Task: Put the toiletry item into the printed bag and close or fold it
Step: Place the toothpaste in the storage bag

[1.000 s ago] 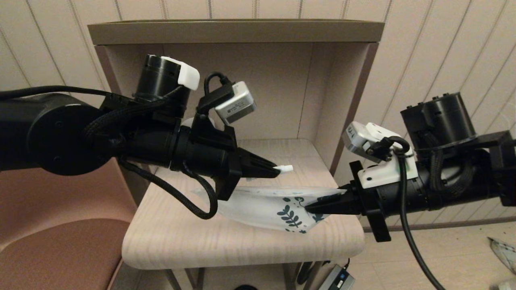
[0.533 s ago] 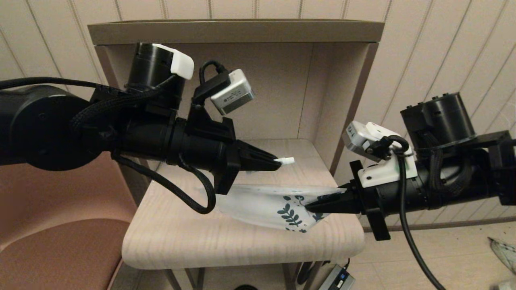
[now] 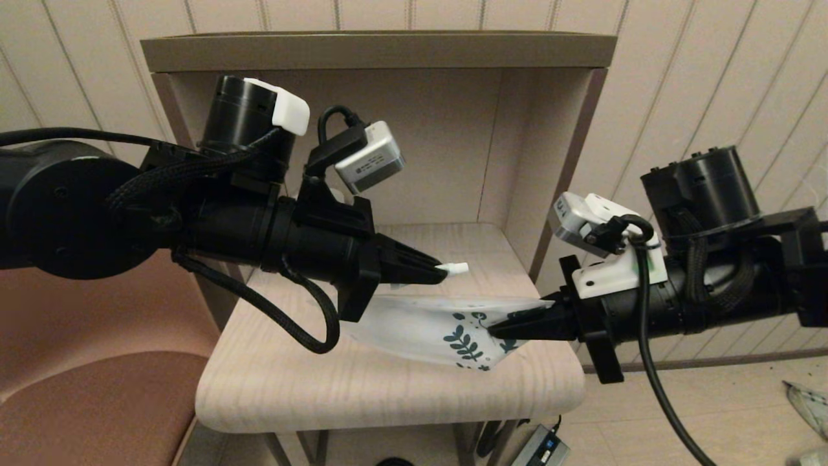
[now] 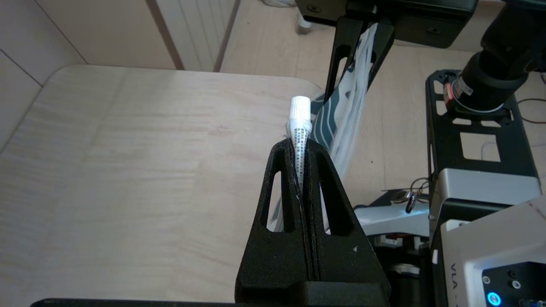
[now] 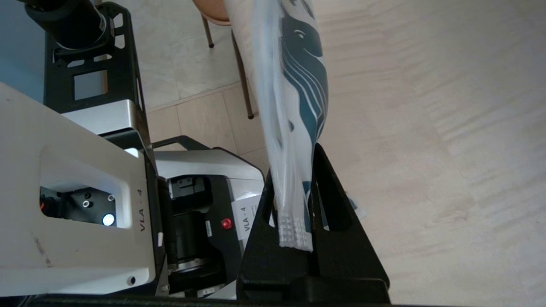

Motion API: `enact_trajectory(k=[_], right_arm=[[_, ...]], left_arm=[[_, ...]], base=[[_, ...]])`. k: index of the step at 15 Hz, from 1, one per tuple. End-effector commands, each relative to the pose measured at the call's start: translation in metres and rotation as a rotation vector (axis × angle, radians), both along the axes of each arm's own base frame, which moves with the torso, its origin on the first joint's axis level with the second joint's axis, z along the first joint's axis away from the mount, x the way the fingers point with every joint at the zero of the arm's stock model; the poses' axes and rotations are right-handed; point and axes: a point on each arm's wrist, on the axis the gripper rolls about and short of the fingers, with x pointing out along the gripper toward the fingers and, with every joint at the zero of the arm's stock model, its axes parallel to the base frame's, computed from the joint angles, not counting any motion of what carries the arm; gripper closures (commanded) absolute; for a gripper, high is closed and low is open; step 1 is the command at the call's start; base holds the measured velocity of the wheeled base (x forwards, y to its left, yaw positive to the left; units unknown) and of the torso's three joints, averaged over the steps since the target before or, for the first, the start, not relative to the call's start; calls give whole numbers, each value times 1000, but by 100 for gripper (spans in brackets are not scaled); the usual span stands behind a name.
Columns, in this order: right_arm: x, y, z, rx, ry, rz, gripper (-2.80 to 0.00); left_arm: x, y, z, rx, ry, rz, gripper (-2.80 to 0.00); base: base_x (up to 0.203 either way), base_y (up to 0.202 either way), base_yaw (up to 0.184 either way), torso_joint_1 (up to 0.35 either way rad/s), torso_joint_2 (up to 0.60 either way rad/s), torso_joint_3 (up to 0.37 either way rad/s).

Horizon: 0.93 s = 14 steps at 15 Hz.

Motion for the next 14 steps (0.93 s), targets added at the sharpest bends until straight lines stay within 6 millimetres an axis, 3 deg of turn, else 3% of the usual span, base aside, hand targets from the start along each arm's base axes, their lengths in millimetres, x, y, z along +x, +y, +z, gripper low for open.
enact_trajectory(k=[1, 14], right_arm=[[1, 0, -1, 0, 2, 4, 0], [2, 1, 0, 1, -1, 4, 0]], left_arm=[[0, 0, -1, 2, 2, -5, 0], [-8, -13, -14, 29, 33, -50, 0]], base=[[0, 0, 0, 0, 0, 0], [0, 0, 0, 0, 0, 0]])
